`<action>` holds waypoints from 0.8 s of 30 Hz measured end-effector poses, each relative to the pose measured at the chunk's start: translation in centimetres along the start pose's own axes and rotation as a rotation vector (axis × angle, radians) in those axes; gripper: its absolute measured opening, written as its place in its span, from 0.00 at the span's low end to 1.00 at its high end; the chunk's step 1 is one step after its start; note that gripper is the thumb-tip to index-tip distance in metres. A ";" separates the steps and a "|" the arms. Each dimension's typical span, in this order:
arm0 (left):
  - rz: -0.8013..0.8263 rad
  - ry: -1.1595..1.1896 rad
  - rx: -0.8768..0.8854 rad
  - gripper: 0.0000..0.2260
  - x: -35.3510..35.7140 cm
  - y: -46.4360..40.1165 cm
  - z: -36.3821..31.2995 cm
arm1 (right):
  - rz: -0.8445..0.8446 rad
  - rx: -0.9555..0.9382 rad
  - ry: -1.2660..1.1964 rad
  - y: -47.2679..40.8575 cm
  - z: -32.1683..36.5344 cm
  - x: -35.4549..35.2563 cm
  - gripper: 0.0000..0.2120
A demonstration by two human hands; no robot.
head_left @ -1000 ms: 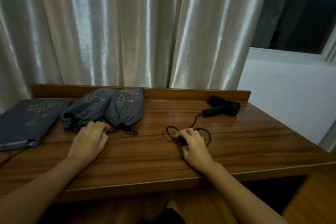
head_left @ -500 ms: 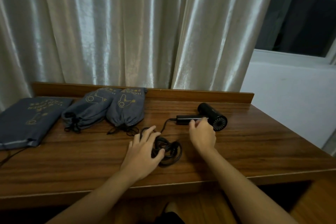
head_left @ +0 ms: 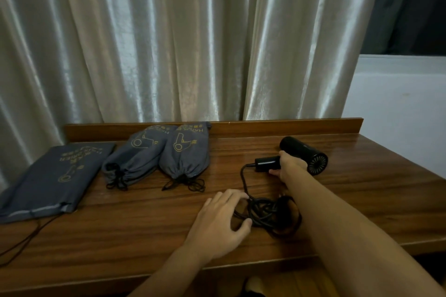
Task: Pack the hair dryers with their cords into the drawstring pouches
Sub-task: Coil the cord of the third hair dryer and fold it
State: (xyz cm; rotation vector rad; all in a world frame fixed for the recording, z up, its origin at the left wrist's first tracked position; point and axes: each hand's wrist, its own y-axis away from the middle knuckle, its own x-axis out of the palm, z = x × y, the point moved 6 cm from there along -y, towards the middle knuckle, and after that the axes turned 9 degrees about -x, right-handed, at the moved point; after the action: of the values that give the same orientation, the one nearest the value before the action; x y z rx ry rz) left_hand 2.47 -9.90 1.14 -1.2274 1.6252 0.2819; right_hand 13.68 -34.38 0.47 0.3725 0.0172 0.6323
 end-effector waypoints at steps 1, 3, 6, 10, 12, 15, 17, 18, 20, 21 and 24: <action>0.001 0.002 -0.006 0.17 0.0 0.0 0.0 | -0.006 -0.012 -0.037 0.0 0.0 0.2 0.23; 0.016 0.009 -0.018 0.18 -0.1 -0.2 0.1 | 0.010 -0.046 -0.116 0.0 0.1 0.2 0.23; 0.027 0.011 -0.043 0.20 0.3 -0.2 0.4 | 0.108 -0.113 -0.182 0.8 0.7 0.0 0.21; 0.051 0.031 -0.119 0.20 0.8 -0.2 1.3 | 0.274 -0.409 0.018 3.9 3.1 -0.1 0.15; 0.077 0.191 -0.206 0.17 0.5 -0.3 1.8 | 0.292 -0.678 0.201 7.0 5.3 -0.2 0.13; -0.092 0.618 -0.423 0.08 -1.9 -0.4 2.8 | 0.236 -1.095 0.517 13.0 7.8 -0.1 0.17; -0.256 0.880 -0.575 0.09 -5.0 -0.6 3.3 | 0.165 -1.358 0.632 16.9 8.3 0.2 0.17; -0.284 1.051 -0.636 0.13 -6.5 -1.0 3.4 | 0.143 -1.493 0.638 18.8 8.2 0.4 0.16; -0.246 1.404 -0.667 0.27 -9.5 -1.8 3.3 | 0.139 -1.735 0.666 22.0 6.9 1.1 0.16; -0.210 1.547 -0.661 0.33 -11.0 -1.9 3.3 | 0.153 -1.831 0.707 23.1 5.9 1.6 0.16; -0.119 1.722 -0.740 0.36 -14.2 -1.0 4.3 | 0.169 -2.028 0.823 25.5 2.8 3.4 0.14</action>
State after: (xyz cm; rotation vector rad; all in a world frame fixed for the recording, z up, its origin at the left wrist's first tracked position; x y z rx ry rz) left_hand 4.98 0.70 11.20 -2.4244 2.9647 -0.4963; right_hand 2.15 -14.39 12.20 -1.8623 0.1150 0.6446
